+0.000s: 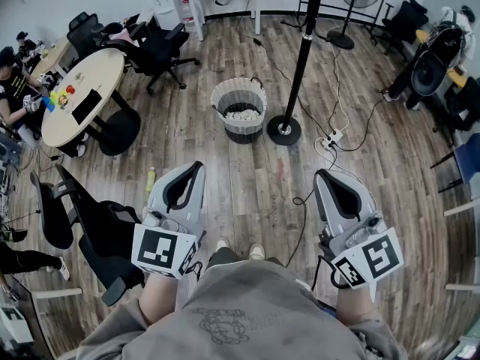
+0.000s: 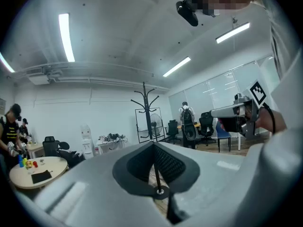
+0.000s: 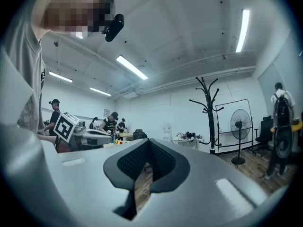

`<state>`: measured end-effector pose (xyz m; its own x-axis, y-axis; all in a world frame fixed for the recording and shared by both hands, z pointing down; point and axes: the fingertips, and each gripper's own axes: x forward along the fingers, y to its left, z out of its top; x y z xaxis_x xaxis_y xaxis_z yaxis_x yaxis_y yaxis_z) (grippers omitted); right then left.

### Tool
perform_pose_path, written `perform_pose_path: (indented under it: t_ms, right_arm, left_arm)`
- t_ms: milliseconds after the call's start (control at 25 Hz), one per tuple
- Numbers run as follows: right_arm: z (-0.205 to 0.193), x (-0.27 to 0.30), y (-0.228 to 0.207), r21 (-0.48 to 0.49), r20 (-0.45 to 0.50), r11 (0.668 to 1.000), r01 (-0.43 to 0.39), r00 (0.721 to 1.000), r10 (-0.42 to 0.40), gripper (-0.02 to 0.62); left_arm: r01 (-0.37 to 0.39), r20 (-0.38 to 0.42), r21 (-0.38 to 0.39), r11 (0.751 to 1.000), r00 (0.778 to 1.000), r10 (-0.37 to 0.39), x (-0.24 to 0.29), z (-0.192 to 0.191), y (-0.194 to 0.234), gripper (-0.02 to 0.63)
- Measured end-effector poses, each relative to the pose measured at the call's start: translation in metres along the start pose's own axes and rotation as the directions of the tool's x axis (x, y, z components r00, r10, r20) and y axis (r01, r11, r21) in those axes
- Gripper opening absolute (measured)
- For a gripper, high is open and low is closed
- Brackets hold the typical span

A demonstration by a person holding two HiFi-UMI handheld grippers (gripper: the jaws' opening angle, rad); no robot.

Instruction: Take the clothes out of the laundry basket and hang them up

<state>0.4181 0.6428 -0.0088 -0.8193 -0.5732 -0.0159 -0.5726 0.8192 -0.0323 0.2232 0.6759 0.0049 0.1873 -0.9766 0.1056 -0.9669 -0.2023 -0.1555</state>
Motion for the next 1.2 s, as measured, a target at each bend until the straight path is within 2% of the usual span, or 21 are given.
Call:
perform_pose_path:
  t_ms: [240,520,640,680,720,760,920,1200]
  right_arm:
    - [-0.001,-0.004,-0.002,0.031,0.005,0.999,-0.021,1.000,0.021,0.028]
    - [-0.003,-0.008,-0.017,0.031,0.005,0.999,0.020,1.000,-0.021,0.028]
    - [-0.003,-0.012,-0.025,0.023,0.014,0.998,0.052,0.999,-0.053,0.029]
    - [-0.003,-0.013,-0.028,0.019,0.018,0.997,0.071,0.997,-0.072,0.062]
    - [-0.002,-0.014,-0.031,0.015,0.021,0.996,0.092,0.996,-0.092,0.196]
    - [-0.002,-0.015,-0.034,0.010,0.024,0.994,0.111,0.993,-0.111,0.246]
    - [-0.002,-0.020,-0.043,0.012,0.040,0.987,0.159,0.986,-0.159,0.233]
    - [-0.014,-0.005,-0.055,0.026,0.014,0.987,0.161,0.987,-0.161,0.230]
  left_arm:
    - [-0.034,0.026,-0.005,0.999,0.999,0.034,-0.002,0.008,0.001,0.000]
    - [-0.058,0.031,0.005,0.998,0.998,0.058,0.000,0.010,0.004,0.000]
    - [-0.097,0.038,-0.040,0.995,0.994,0.098,0.000,0.009,0.007,0.002]
    - [-0.110,0.041,-0.062,0.992,0.993,0.113,-0.001,0.009,0.009,0.003]
    - [-0.118,0.041,-0.077,0.990,0.992,0.122,-0.001,0.010,0.011,0.100]
    - [-0.123,0.040,-0.083,0.989,0.991,0.126,-0.001,0.010,0.011,0.179]
    - [-0.135,0.037,-0.059,0.989,0.990,0.138,-0.002,0.010,0.012,0.178]
    - [-0.158,0.016,-0.065,0.985,0.987,0.159,0.009,-0.004,0.023,0.176]
